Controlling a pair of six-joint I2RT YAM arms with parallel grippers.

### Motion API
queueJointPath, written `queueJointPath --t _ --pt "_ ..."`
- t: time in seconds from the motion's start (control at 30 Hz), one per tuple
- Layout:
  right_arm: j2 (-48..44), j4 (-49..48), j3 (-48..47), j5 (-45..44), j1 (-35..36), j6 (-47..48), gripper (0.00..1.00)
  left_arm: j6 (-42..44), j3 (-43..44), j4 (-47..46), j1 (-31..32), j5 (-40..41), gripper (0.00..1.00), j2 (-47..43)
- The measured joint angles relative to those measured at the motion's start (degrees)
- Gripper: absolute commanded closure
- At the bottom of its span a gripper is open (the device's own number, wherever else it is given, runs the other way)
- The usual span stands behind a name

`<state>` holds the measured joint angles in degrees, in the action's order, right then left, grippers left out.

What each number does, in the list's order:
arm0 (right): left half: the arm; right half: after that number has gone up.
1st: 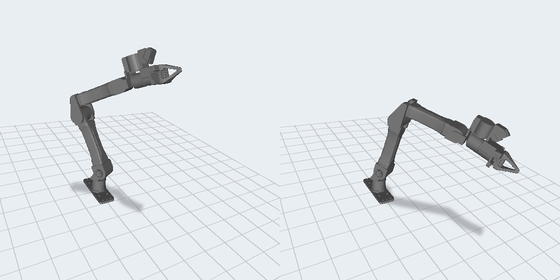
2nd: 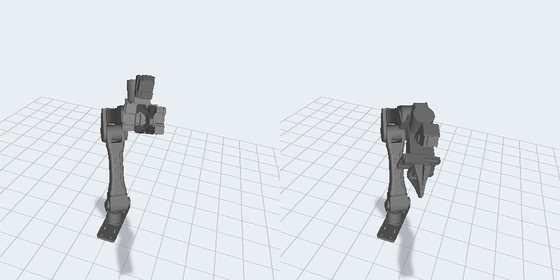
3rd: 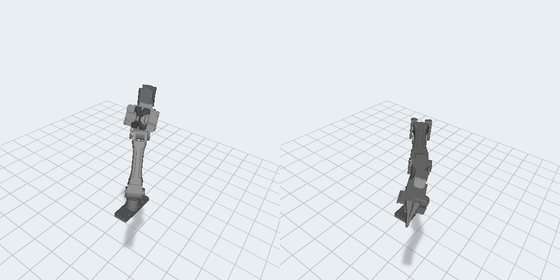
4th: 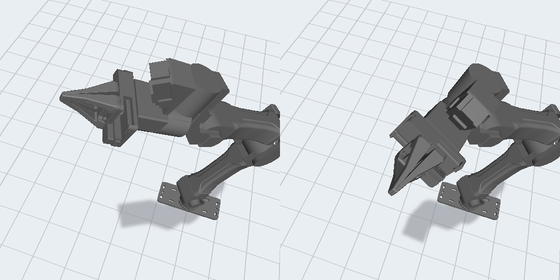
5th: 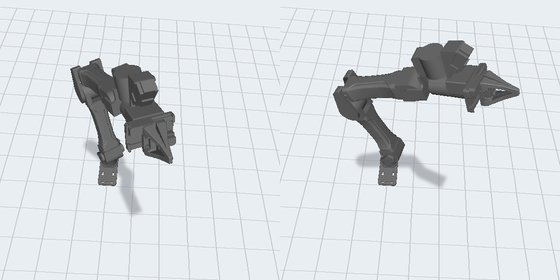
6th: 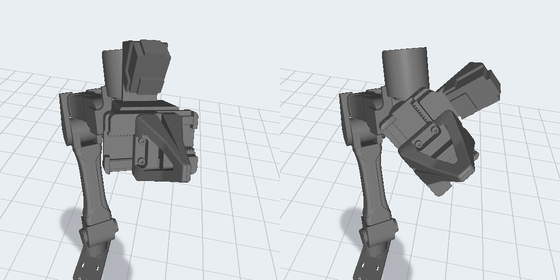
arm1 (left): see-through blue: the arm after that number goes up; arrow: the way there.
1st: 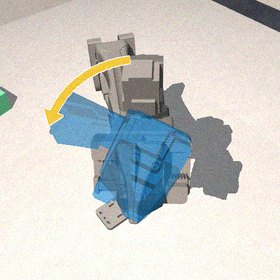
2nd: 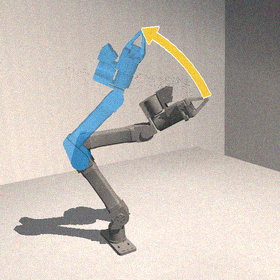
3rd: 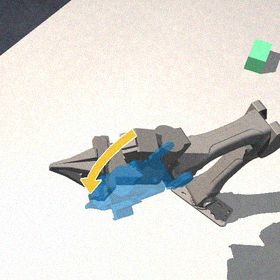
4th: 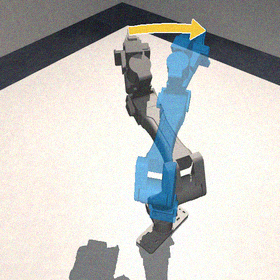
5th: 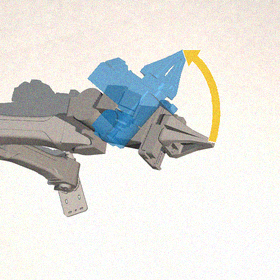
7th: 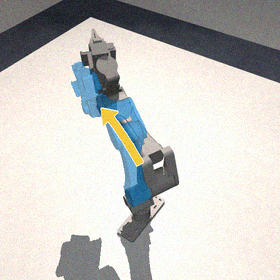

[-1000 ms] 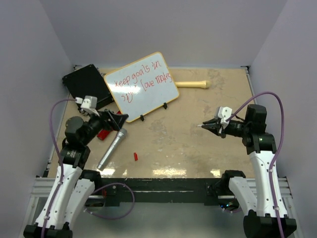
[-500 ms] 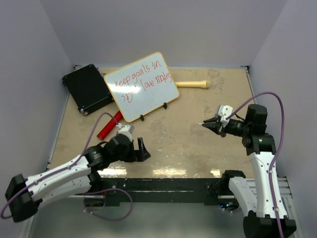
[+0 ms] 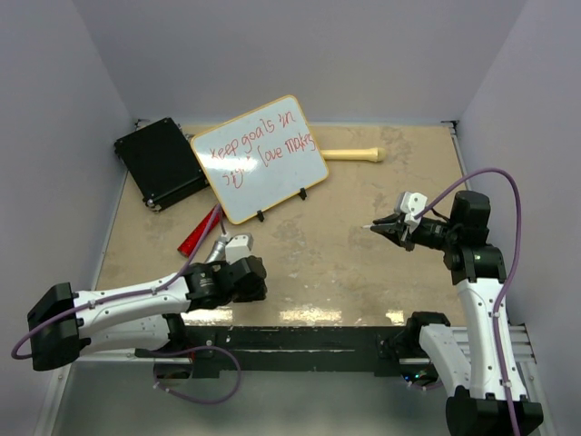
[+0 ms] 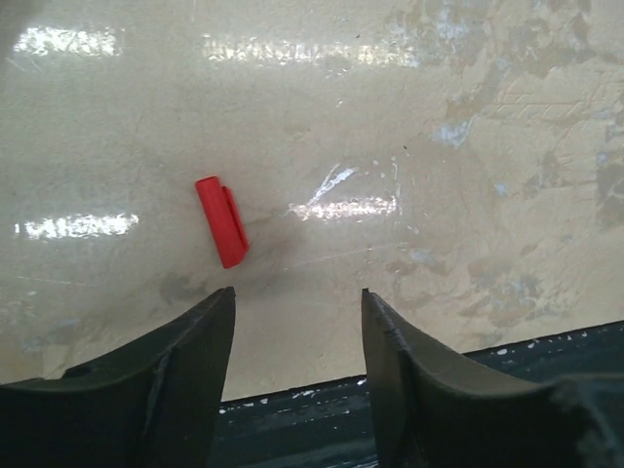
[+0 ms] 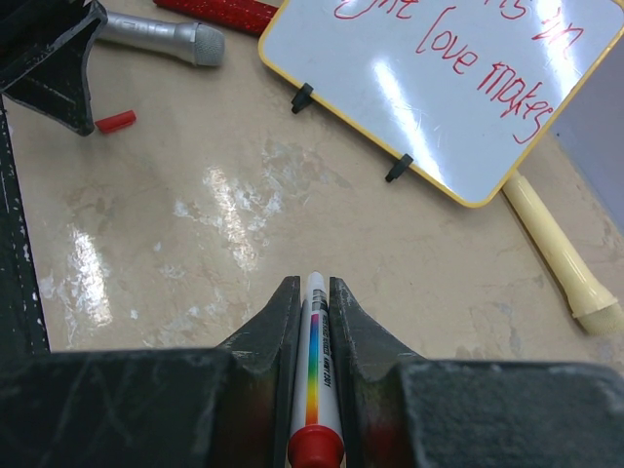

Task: Write a sentence on the whiteboard
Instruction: Close the whiteboard marker at the center of the board.

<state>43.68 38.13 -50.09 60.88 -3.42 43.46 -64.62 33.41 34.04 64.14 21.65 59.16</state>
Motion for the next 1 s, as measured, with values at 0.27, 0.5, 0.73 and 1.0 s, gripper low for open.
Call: queueJointPath --t 0.27,0.5,0.73,1.0 --pt "-0.5 0.0 0.0 -0.2 0.0 0.0 1.00 1.4 0.9 1.1 -7.9 -1.4 0.58 3.1" --pt "-0.7 0.0 0.3 -0.3 0.0 0.0 1.00 4.8 0.8 -0.6 -10.1 -4.9 0.66 6.7" --pt "-0.7 0.0 0.6 -0.3 0.0 0.0 1.00 5.9 0.9 0.1 -10.1 -5.6 0.66 11.7" --pt "-0.7 0.0 0.6 -0.3 0.0 0.0 1.00 7.5 2.9 1.2 -10.1 -5.6 0.66 15.8"
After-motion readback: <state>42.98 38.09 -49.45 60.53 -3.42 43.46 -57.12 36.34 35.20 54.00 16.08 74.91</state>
